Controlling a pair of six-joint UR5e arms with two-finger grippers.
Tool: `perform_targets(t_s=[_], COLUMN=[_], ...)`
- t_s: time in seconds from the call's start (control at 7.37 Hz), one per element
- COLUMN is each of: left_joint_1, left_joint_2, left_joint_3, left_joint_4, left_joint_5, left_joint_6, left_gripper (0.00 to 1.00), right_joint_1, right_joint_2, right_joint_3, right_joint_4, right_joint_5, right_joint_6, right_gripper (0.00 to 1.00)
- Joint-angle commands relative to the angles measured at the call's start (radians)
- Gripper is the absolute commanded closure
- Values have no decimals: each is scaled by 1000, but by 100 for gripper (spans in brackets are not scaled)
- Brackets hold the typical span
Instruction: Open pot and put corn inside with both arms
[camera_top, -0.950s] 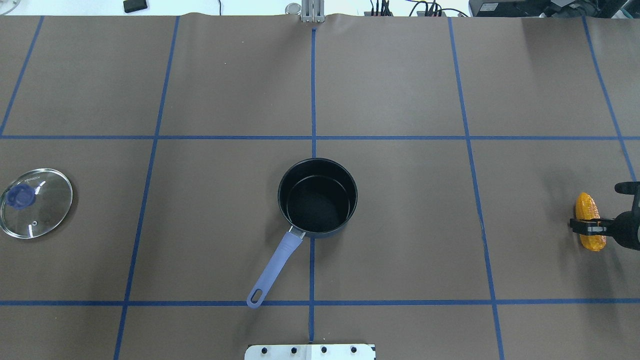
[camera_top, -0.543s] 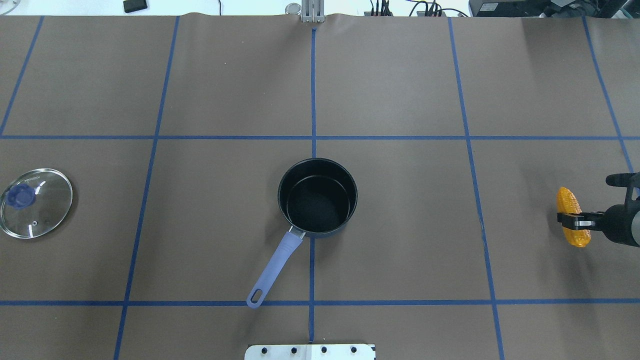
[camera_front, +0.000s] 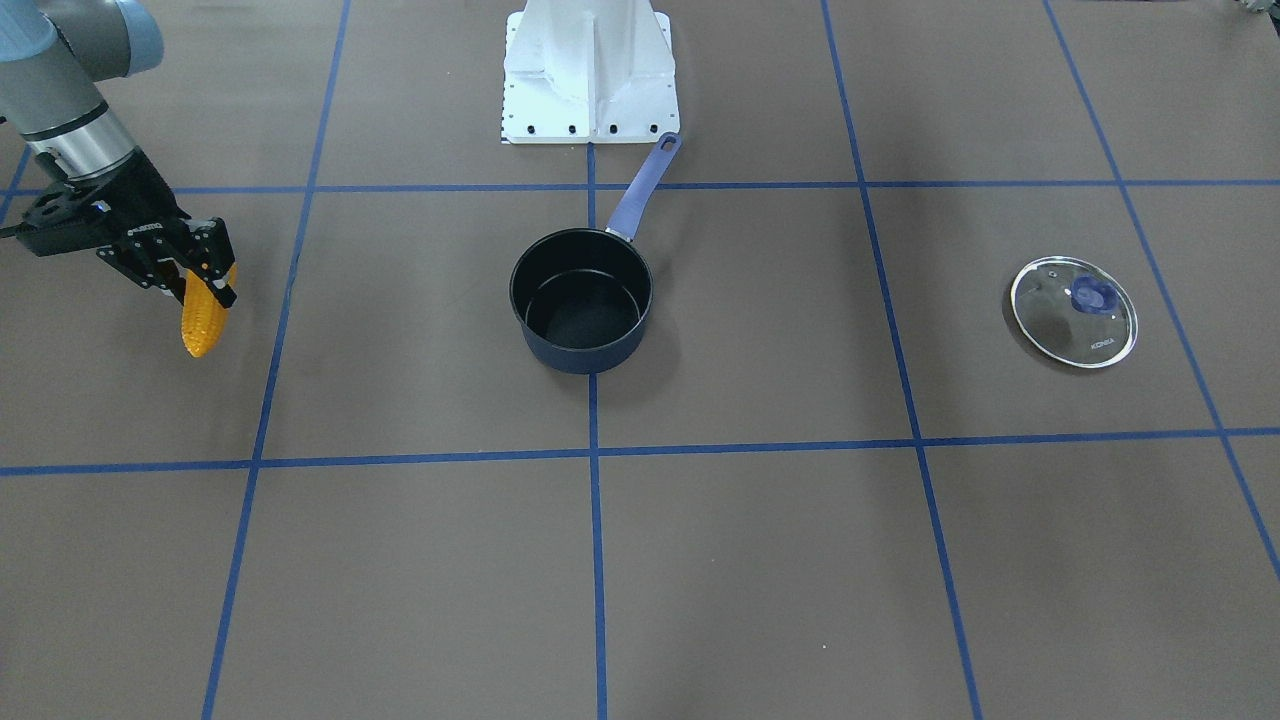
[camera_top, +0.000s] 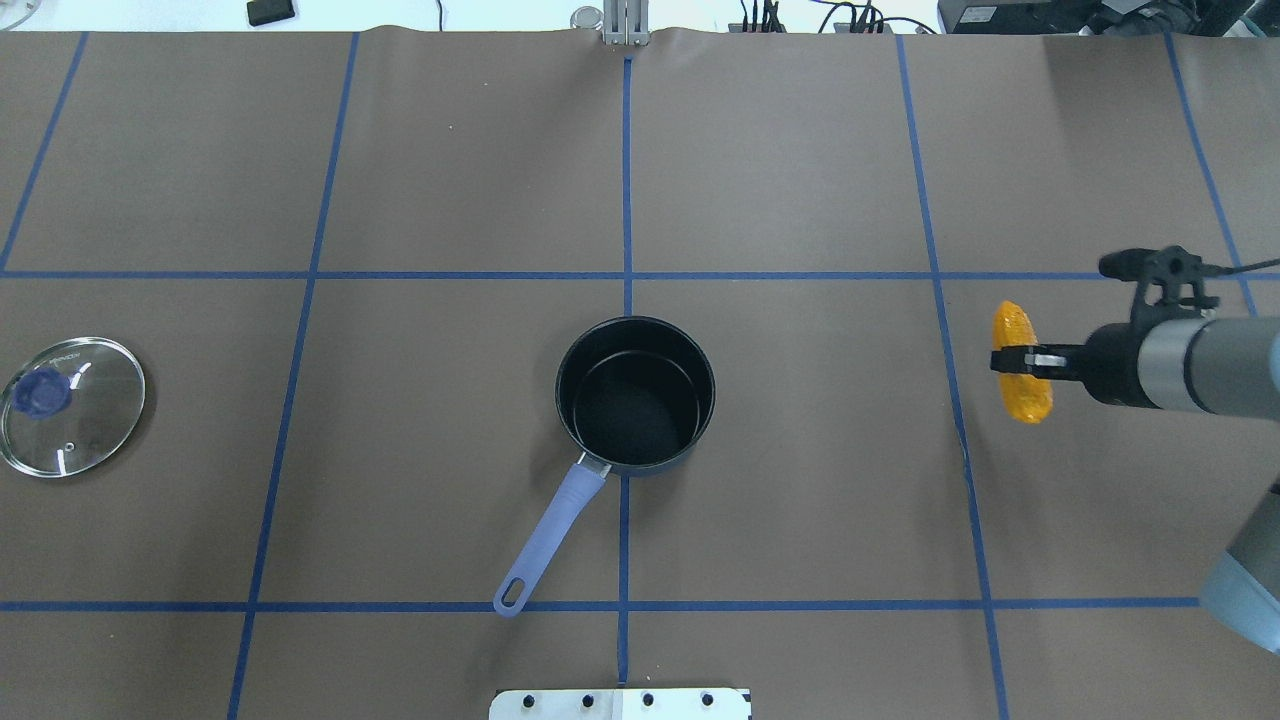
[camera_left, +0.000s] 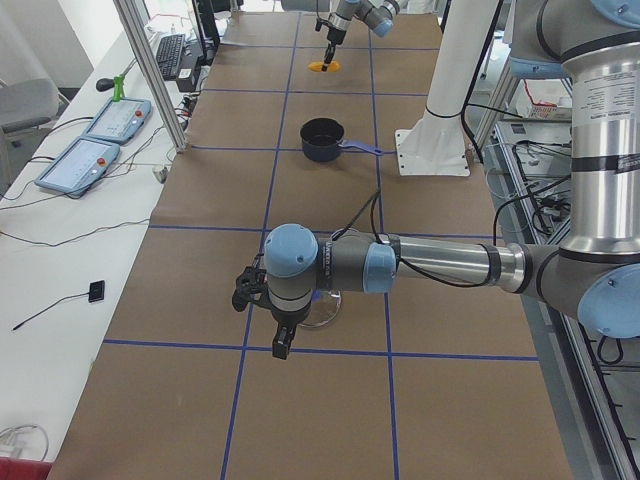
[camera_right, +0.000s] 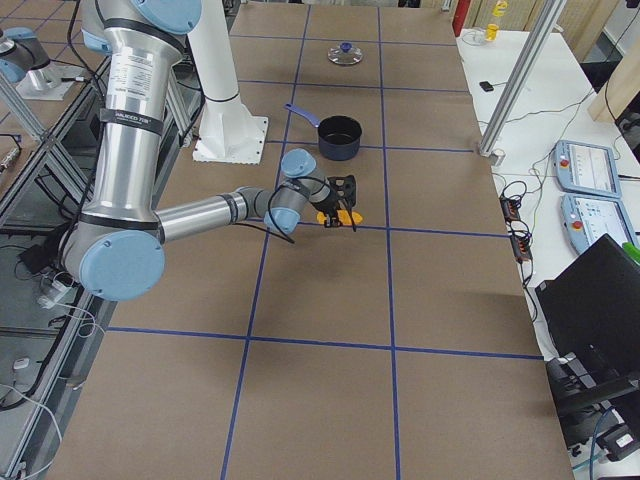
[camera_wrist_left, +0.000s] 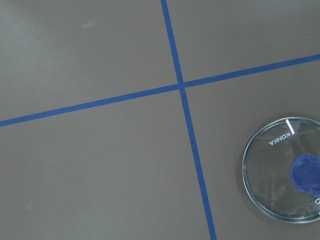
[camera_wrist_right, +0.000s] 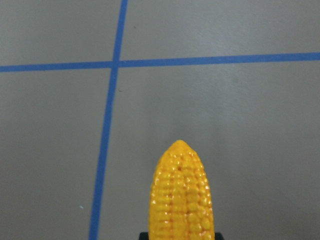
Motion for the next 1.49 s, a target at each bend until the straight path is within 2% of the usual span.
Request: perform_targets(t_s=[0.0,0.14,0.27,0.41,0.54,0.81,0.95,1.09,1.36], left_joint_1=[0,0,0,0,0,0,2,0,0], left_joint_2=[1,1,1,-1,1,1,1,1,4], left_joint_3=[1,2,4,5,7,8,8,10,10], left_joint_4=[1,1,1,0,0,0,0,0,-2], left_joint_5=[0,0,0,0,0,0,0,0,0], left_joint_6=[0,0,0,0,0,0,0,0,0], left_gripper=[1,1,1,1,1,1,1,1,1], right_joint_1=[-42,-117,-166,-214,-266,-338,-351,-365,-356], right_joint_2=[289,449,608,710,749,763,765,763,763], right_joint_3=[28,19,-33,-106,-153,-198,-198,-196,-192], right_joint_4=[-368,-560,-691,-721,-721,-715,-715,-713,-715], right_joint_5=[-36,-110,-160,-201,-261,-312,-312,-327,-356], right_joint_6=[98,138,205,263,279,281,281,281,278], right_gripper=[100,100,100,100,100,99,62,1,0])
